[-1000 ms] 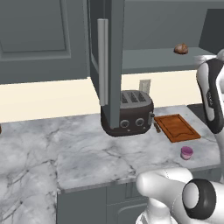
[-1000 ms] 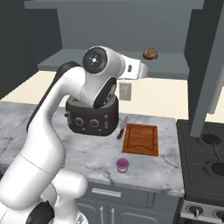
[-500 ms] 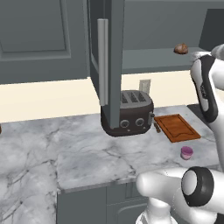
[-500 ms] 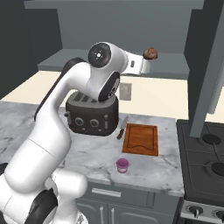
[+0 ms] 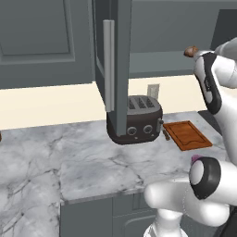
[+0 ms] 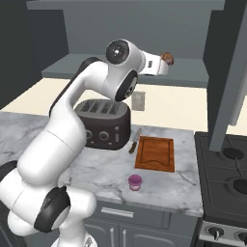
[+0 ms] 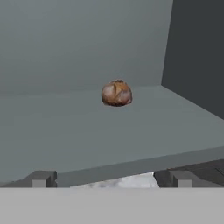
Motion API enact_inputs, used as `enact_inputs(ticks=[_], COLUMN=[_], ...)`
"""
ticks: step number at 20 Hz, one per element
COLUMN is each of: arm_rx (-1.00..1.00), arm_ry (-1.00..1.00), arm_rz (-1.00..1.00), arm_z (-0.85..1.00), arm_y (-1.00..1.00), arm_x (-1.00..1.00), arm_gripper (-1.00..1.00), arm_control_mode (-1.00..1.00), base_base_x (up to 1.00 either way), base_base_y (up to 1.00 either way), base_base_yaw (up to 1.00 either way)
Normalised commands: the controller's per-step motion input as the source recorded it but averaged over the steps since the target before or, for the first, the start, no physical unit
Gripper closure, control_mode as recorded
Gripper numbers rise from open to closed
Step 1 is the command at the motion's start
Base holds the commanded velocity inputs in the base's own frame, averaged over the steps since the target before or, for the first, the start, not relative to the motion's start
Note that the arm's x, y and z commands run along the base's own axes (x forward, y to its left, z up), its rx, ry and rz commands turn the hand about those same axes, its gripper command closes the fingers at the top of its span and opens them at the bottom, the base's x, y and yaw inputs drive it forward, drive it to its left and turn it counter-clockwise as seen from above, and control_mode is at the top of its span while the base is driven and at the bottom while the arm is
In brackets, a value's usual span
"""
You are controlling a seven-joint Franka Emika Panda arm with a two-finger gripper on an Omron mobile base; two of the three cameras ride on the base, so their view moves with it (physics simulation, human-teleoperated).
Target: Pick the bread, place it on the cutting board, pick the jam, place it on the counter, and close the cabinet.
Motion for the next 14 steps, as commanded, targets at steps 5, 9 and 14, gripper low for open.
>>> enact_inputs(ticks=[5, 9, 14], arm_rx=[0.00, 0.00, 0.00], arm_ry=[0.06, 0.06, 0.03], arm_rz=[0.00, 0.00, 0.00], arm_z=[0.00, 0.00, -0.04], arm_y=[-0.06, -0.05, -0.05], arm_x=[0.39, 0.31, 0.25], arm_gripper=[-1.00, -1.00, -1.00], arm_control_mode=[-1.00, -1.00, -1.00], base_base_x=[0.00, 0.00, 0.00], base_base_y=[0.00, 0.00, 0.00], base_base_yaw=[0.00, 0.00, 0.00])
